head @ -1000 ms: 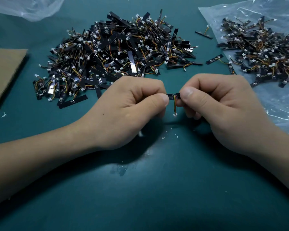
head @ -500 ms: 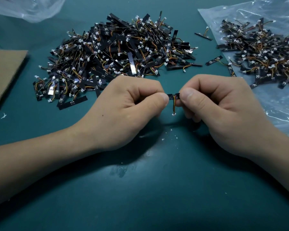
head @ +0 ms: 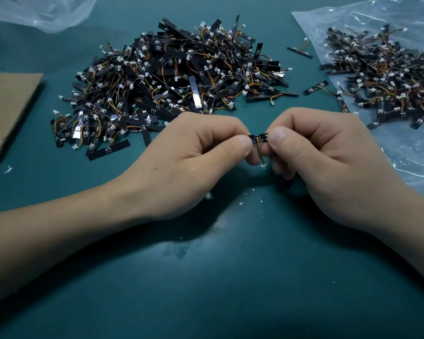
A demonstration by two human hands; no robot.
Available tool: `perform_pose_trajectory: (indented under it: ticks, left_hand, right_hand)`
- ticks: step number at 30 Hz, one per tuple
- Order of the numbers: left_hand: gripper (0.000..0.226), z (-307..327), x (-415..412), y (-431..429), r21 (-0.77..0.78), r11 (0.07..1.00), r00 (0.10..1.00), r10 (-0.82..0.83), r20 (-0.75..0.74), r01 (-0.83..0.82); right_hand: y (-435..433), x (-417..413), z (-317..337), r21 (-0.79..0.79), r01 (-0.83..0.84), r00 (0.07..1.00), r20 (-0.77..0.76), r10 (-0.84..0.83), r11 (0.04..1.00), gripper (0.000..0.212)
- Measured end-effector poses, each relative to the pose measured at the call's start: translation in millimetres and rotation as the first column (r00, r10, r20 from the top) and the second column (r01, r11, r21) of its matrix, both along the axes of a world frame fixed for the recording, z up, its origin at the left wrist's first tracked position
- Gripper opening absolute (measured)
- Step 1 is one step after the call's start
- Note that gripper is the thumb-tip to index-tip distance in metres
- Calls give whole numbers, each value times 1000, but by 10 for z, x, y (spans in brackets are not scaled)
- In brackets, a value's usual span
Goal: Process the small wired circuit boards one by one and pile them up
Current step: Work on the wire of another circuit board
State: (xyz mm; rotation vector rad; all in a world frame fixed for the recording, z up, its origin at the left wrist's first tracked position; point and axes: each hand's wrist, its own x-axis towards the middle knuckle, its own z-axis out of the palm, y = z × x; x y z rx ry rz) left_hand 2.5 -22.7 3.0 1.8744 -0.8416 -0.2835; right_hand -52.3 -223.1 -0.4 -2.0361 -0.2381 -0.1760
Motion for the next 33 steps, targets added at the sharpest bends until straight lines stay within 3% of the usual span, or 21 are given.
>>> perform_pose_trajectory:
  ticks: [33]
  left_hand:
    - [26,21,-2,40,9,996,996,-89,-24,89]
  right_hand:
    - [2,-36,56,-64,-112,993,-53,109,992,25]
